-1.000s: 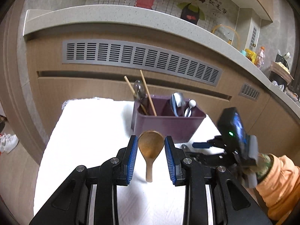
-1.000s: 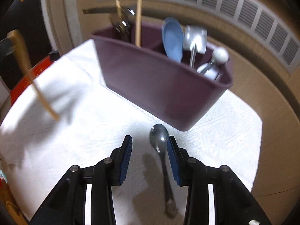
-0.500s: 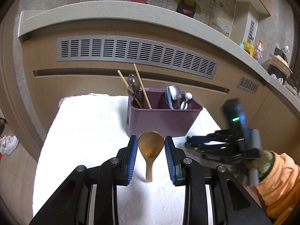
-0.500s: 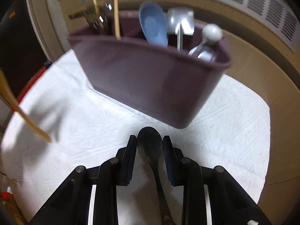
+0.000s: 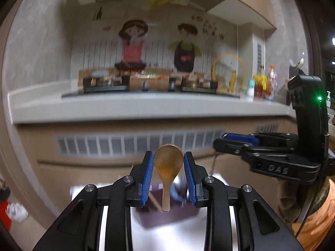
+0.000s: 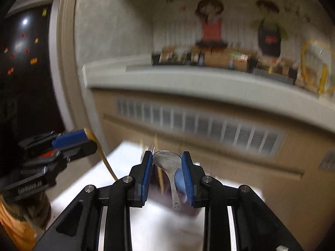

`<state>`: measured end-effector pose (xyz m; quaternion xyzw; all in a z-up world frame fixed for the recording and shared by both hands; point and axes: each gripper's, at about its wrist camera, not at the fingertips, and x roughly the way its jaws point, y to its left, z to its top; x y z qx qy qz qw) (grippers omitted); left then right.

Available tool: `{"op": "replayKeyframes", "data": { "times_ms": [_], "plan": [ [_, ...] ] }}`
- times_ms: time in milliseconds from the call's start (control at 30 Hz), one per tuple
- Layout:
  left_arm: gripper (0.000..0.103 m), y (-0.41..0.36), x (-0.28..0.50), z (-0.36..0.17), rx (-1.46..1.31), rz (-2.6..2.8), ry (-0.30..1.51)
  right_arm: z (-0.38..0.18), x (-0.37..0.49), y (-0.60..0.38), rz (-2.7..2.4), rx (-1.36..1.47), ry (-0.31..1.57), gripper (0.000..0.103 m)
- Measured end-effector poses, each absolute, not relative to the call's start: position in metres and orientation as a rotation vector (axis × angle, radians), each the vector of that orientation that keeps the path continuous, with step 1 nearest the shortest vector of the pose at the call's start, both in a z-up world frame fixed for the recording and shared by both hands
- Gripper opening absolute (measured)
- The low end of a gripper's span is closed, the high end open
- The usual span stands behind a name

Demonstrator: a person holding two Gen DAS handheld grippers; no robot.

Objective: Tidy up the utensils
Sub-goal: 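Lift the wooden spoon and metal spoon and carry both over the caddy, then open both tools to drop the wooden spoon and metal spoon into the caddy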

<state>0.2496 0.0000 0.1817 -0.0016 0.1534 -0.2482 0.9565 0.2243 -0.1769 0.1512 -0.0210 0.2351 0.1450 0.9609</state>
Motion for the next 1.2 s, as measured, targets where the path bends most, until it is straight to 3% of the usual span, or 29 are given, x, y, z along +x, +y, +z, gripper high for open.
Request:
{"op": "replayKeyframes", "data": {
  "times_ms": [233,600,767,933,1033,1200],
  "plan": [
    [0.031,-0.024,0.305,0.183,0.040,-0.505,0.338,0.179,0.268,-0.179,0.265,-0.026,0.429,0.027],
    [0.033,-0.037,0.412,0.069,-0.072,-0.503,0.751,0.064,0.360,-0.202,0.239,0.102,0.751,0.027],
    [0.060,-0.027,0.419,0.053,-0.125,-0.457,0.778,0.028,0.367,-0.209,0.216,0.131,0.816,0.029],
    [0.079,-0.011,0.379,0.062,-0.134,-0.384,0.658,0.028,0.341,-0.209,0.160,0.087,0.761,0.048],
    [0.091,-0.003,0.343,0.062,-0.138,-0.333,0.579,0.031,0.313,-0.210,0.124,0.072,0.715,0.054],
    [0.103,0.001,0.264,0.052,-0.073,-0.234,0.451,0.036,0.255,-0.200,0.066,0.047,0.636,0.074]
  ]
}}
